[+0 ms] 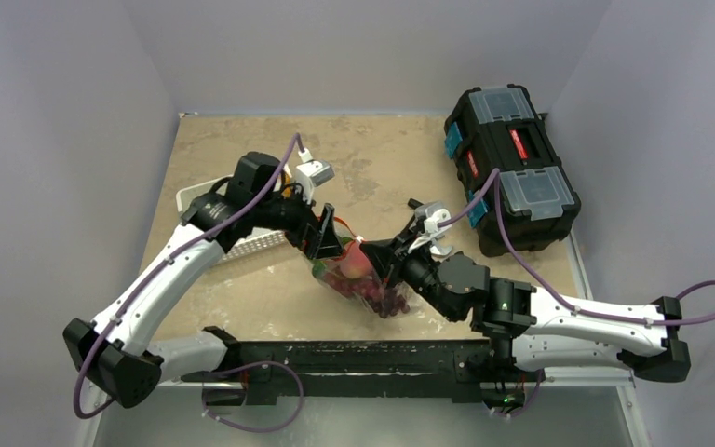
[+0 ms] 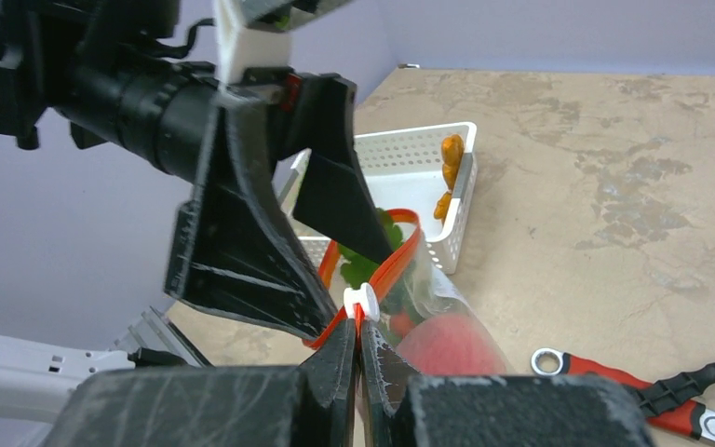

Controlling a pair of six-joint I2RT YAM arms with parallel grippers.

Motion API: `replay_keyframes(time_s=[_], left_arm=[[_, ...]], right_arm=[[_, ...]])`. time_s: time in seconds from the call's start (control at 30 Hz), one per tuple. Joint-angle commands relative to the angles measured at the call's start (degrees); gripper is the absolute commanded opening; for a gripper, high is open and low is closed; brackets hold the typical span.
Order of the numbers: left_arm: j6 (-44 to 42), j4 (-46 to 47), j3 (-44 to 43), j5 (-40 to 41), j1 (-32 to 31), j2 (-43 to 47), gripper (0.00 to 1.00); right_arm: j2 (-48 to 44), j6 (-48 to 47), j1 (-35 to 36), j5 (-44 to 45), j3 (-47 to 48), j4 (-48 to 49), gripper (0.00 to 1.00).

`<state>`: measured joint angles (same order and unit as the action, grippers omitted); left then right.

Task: Place the food in the zip-top bag and seal the zipper
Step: Place the fake fruit in the zipper food storage bag, then pick up the fake vegetable from the bin.

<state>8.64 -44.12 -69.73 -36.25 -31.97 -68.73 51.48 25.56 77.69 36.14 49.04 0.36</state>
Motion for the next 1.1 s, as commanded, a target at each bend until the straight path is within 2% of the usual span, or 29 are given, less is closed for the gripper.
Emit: replay_keyframes(time_s=[0.0, 0.2, 0.33, 0.4, 0.57, 0.7, 0.83, 0.9, 0.93, 1.07], left_arm=[[0.76, 0.9, 0.45, -3.99, 2.68, 5.03, 1.0], [-1.21, -5.8, -0.48, -2.86, 9.15, 8.34, 1.0], [-0.33, -9.28, -1.01, -0.2, 17.85, 10.28, 0.99], [1.4, -11.06, -1.43, 5.25, 22.14, 11.07, 0.99], [12.1, -12.4, 2.18, 31.52, 30.94, 10.96, 1.0], [18.36, -8.31, 8.02, 34.55, 39.58, 9.02, 0.99], [23.2, -1.87, 12.16, 38.21, 43.8, 7.4, 0.85], [23.04, 0.14, 12.27, 40.18, 43.8, 5.65, 0.66], [23.07, 0.98, 12.3, 41.04, 43.82, 4.58, 0.61], [21.43, -0.26, 10.07, 45.03, 43.79, -2.81, 0.54]], right_arm=[[-1.81, 0.73, 0.14, -0.05, -0.63, 4.65, 0.0], [-2.02, -0.56, 0.13, 0.33, -1.93, 5.23, 0.0], [-2.12, -1.71, 0.13, 0.59, -2.72, 5.31, 0.0], [-2.27, -2.19, 0.12, 0.68, -3.12, 5.47, 0.0], [-2.72, -3.71, 0.1, 1.03, -4.09, 6.44, 0.0], [-3.17, -4.63, 0.14, 1.42, -4.49, 6.69, 0.0], [-4.35, -5.16, 0.09, 1.71, -5.3, 6.79, 0.0], [-4.77, -5.33, 0.05, 1.95, -5.42, 6.54, 0.0], [-4.93, -5.35, 0.1, 2.09, -5.51, 6.5, 0.0], [-5.67, -5.66, 0.1, 2.59, -5.71, 6.74, 0.0]])
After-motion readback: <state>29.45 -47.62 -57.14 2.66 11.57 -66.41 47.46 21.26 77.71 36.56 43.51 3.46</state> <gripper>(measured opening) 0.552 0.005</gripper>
